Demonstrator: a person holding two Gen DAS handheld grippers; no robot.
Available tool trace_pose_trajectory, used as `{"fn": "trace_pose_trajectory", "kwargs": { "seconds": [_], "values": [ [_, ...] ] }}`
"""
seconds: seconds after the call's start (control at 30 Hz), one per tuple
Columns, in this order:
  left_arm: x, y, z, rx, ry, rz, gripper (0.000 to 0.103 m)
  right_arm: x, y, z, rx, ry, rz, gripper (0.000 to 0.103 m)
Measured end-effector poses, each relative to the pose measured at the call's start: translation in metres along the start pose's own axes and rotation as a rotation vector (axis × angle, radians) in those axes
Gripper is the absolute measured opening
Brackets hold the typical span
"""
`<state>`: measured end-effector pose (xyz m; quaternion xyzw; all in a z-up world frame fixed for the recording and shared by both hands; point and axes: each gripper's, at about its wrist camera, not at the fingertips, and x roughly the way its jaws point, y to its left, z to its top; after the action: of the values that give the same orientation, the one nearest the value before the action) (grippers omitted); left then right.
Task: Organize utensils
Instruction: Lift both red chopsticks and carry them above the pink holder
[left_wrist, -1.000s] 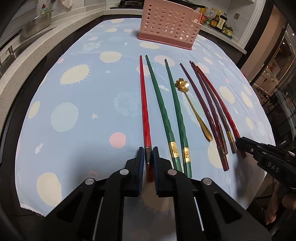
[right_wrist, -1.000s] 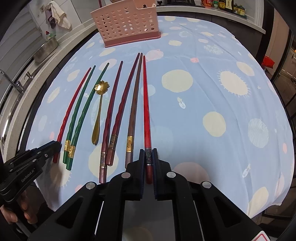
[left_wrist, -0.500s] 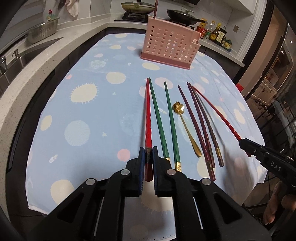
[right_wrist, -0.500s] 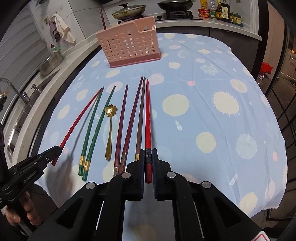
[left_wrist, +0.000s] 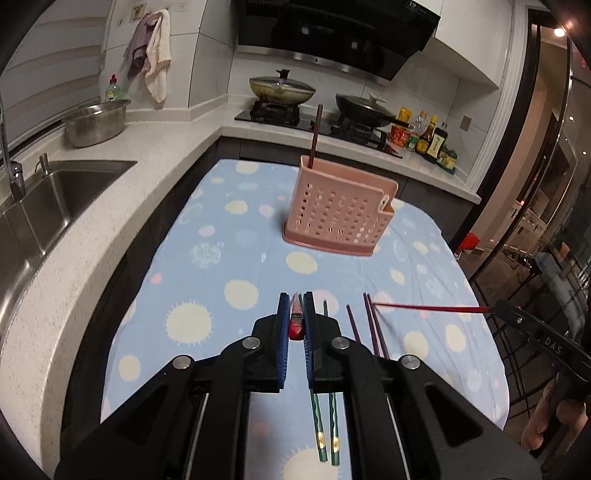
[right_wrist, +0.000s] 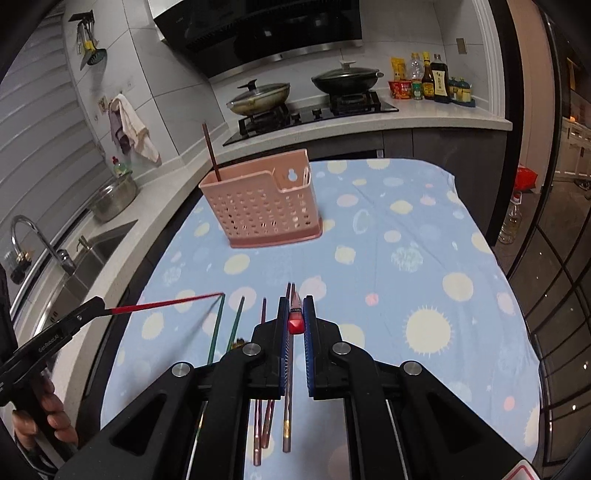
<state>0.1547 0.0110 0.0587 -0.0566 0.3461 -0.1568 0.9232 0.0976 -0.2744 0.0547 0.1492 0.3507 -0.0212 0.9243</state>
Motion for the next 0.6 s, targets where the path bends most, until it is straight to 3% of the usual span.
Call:
{"fn": "trace_pose_trajectory", "kwargs": {
  "seconds": [0.33, 0.6],
  "values": [
    [0.001, -0.009, 0.082, 0.016, -0.141, -0.015, 0.007, 0.004, -0.001, 0.064, 0.011, -0.105, 0.021, 0.007],
    [-0.002, -0.015, 0.138, 0.005, -0.228, -0.074, 0.007, 0.005, 0.005, 0.119, 0.038, -0.177, 0.107, 0.007]
  ]
}}
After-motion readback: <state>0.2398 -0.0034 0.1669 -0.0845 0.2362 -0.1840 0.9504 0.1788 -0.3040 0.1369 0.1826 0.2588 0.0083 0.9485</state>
